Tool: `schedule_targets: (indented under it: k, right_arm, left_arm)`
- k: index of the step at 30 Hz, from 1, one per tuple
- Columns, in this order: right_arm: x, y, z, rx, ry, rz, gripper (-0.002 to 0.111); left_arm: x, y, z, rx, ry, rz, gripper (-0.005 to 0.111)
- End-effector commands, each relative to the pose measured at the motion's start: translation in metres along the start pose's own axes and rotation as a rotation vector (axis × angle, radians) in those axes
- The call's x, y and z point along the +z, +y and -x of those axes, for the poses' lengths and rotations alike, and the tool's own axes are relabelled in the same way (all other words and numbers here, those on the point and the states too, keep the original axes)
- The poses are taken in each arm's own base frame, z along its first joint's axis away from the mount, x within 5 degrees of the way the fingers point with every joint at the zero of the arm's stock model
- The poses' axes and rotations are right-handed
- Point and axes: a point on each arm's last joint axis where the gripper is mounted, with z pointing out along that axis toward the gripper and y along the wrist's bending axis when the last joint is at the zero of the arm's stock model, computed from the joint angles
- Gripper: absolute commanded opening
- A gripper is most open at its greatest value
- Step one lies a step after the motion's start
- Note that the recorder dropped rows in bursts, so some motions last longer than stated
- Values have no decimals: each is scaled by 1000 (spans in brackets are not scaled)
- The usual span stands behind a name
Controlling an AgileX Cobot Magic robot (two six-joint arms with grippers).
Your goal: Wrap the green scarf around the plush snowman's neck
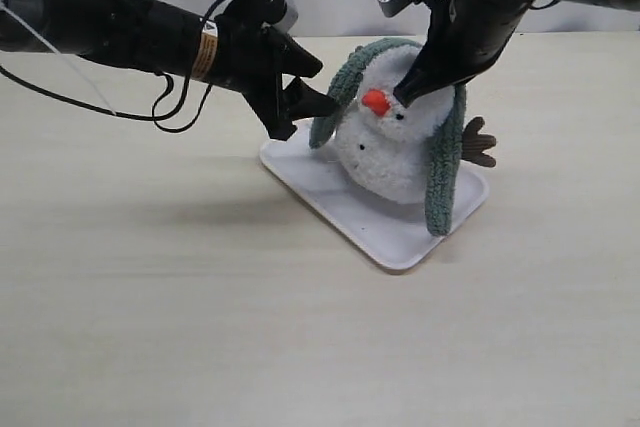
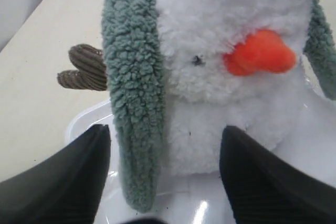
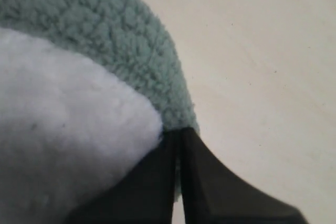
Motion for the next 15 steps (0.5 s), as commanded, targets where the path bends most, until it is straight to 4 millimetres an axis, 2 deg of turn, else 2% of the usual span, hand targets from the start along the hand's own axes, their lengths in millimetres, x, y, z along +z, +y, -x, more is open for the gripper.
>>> schedule_targets:
  k: [1,7,10,12,15]
  right_arm:
    - [6,3,-8,2,45,21,4]
    - [9,6,-13,-27,57,35,4]
    - [-1,2,-11,-21,26,26,4]
    - [-12,-2,-9,-12,-4,18,4]
    - [-36,-9,-3,31,-64,25,4]
  left_arm:
    - [5,-2,-2,8,4,-4,58]
    - [22,-10,-11,74,32,-33,58]
    - [28,-12,-13,78,44,-12,57]
    - [29,-12,-11,63,36,-4,51]
    - [30,-14,-10,52,20,-18,29]
